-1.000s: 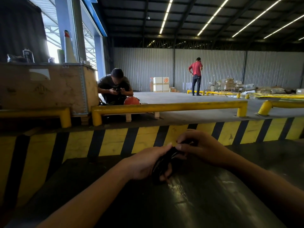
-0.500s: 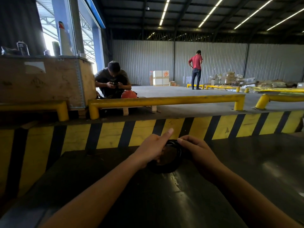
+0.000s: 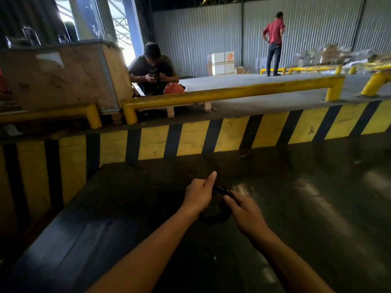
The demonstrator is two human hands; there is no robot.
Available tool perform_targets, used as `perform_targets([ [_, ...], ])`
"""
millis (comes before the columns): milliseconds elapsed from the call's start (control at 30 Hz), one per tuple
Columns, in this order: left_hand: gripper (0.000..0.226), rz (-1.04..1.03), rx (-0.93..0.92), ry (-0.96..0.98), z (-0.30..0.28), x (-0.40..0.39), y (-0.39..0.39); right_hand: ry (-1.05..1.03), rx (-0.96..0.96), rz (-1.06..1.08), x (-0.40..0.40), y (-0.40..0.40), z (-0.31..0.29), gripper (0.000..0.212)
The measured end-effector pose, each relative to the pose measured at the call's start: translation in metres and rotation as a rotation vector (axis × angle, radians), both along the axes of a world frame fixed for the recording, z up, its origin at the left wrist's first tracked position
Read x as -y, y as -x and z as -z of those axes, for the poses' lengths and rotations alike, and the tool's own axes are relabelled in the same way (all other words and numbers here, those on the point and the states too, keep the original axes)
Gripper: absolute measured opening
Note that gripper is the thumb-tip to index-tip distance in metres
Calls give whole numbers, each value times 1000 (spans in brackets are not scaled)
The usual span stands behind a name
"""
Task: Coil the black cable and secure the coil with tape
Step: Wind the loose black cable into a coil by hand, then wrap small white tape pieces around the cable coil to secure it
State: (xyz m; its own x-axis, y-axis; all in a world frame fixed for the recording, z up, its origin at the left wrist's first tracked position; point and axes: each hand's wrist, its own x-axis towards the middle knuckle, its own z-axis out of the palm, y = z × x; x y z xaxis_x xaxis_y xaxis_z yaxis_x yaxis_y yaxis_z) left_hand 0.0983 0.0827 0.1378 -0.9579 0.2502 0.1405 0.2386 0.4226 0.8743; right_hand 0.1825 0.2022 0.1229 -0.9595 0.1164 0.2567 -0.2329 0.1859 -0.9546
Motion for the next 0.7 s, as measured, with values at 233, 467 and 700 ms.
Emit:
perform_targets([
  [233, 56, 23, -48, 158, 27, 0, -21, -168, -5, 23, -7, 4, 35, 20],
  [467, 37, -42, -114, 275, 57, 31, -28, -47, 172, -82, -6, -2, 86, 16],
  [700, 30, -101, -26, 362, 81, 54, -26, -802, 692, -447, -32, -9, 182, 31],
])
